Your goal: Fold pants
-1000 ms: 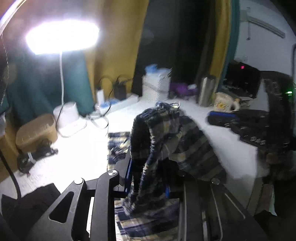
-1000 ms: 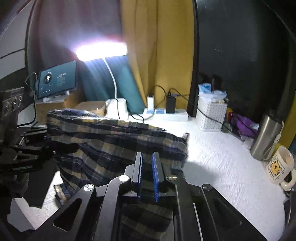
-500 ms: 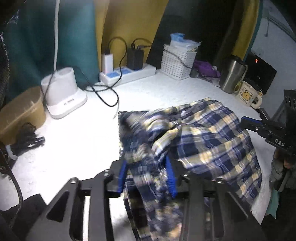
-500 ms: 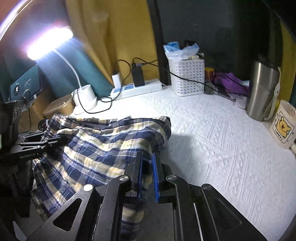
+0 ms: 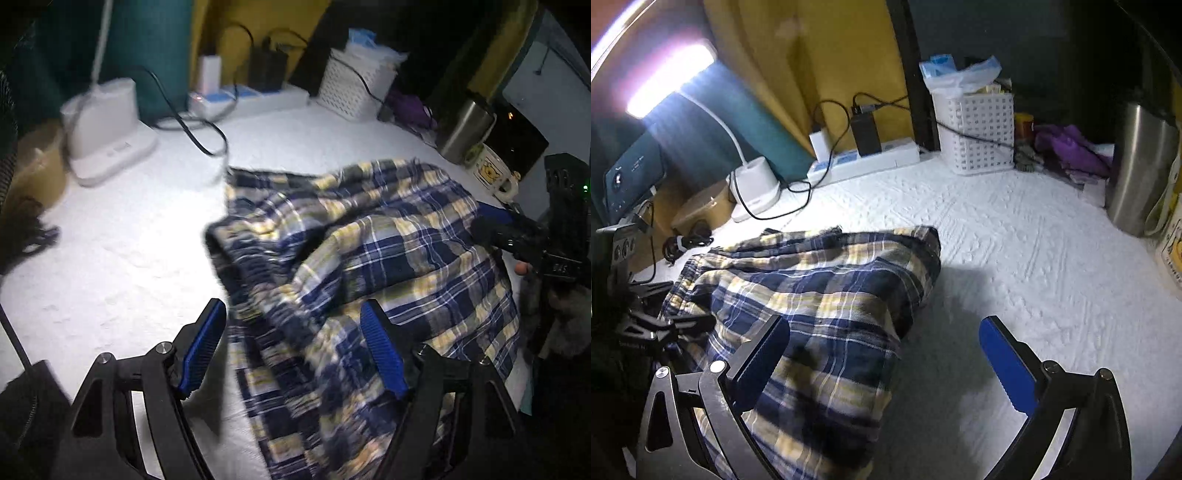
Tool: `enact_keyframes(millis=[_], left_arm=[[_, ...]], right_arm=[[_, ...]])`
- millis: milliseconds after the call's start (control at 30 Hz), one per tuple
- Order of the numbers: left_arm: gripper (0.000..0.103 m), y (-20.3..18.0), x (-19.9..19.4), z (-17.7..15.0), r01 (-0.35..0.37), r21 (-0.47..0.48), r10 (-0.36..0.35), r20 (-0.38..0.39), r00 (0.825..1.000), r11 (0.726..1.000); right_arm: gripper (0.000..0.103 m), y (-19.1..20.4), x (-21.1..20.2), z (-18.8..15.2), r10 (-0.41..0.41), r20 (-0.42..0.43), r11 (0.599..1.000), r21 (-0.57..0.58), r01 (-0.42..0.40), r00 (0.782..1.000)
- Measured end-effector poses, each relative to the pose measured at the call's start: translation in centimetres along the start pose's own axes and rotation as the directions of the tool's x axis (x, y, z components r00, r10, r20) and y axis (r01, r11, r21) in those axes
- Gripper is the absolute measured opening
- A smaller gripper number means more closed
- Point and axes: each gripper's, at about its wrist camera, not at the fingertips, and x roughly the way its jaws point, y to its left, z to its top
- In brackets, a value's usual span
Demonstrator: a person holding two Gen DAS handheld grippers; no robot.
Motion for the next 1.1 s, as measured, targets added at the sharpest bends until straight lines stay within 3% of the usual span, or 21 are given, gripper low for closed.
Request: enact_keyframes(millis=[67, 167, 333, 400, 433, 467, 600, 667, 867, 1100], left_arm=[[0.075, 0.1, 0.6, 0.3, 0.009, 0.005, -0.009, -0.001, 1.0, 1.0], [0.075, -0.1, 1.3, 1.0, -0.006, 0.038, 0.006, 0.003, 1.0, 0.999], [0.075, -0.3, 2.3, 2.1, -0.019, 0.061, 0.017, 0.025, 1.0, 0.998], [0.06, -0.6, 2.5, 2.2, -0.008, 0.07, 0.006, 0.028, 1.0, 0.997], [0.055, -0.7, 2.5, 2.3, 0.0, 0.067, -0.002, 0.031, 1.0, 0.998], [0.044, -1.0, 2.6, 2.2, 0.02, 0.066, -0.022, 0.028, 0.999, 0.998], [0.03, -1.7, 2.2, 2.1, 0.008, 0.089, -0.013, 0.052, 0.999, 0.996], [0.023, -2.0, 1.5, 2.2, 0.005, 0.089, -0.012, 0.082, 0.997, 0.996], [0.019, -2.9, -1.1, 1.9, -0.003, 0.085, -0.011, 0.164, 0.986, 0.996], [0.018, -4.7, -5.9, 0.9, -0.021, 0.1, -0.009, 0.293, 0.956, 0.995]], right_arm=[[0.102, -0.1, 1.0, -0.1, 0.012, -0.017, 1.0, -0.008, -0.012, 1.0], [0.087, -0.2, 2.6, -0.1, 0.032, -0.058, 0.999, -0.002, -0.032, 0.998], [0.079, -0.4, 3.6, 0.2, 0.08, -0.068, 0.997, 0.008, -0.08, 0.994], [0.054, -0.3, 3.9, 0.3, 0.114, -0.072, 0.993, 0.002, -0.115, 0.991], [0.05, -0.1, 4.0, 0.4, 0.124, -0.075, 0.992, -0.003, -0.125, 0.989], [0.042, 0.2, 4.2, 0.4, 0.132, -0.08, 0.991, -0.015, -0.133, 0.988], [0.021, 1.0, 3.9, 0.6, 0.143, -0.07, 0.988, -0.051, -0.147, 0.987], [0.018, 1.2, 3.4, 0.7, 0.142, -0.056, 0.988, -0.056, -0.145, 0.988], [0.017, 2.3, 0.4, 1.3, 0.138, 0.015, 0.987, -0.087, -0.136, 0.99], [0.017, 4.0, -4.8, 1.6, 0.133, 0.111, 0.983, -0.139, -0.117, 0.985]])
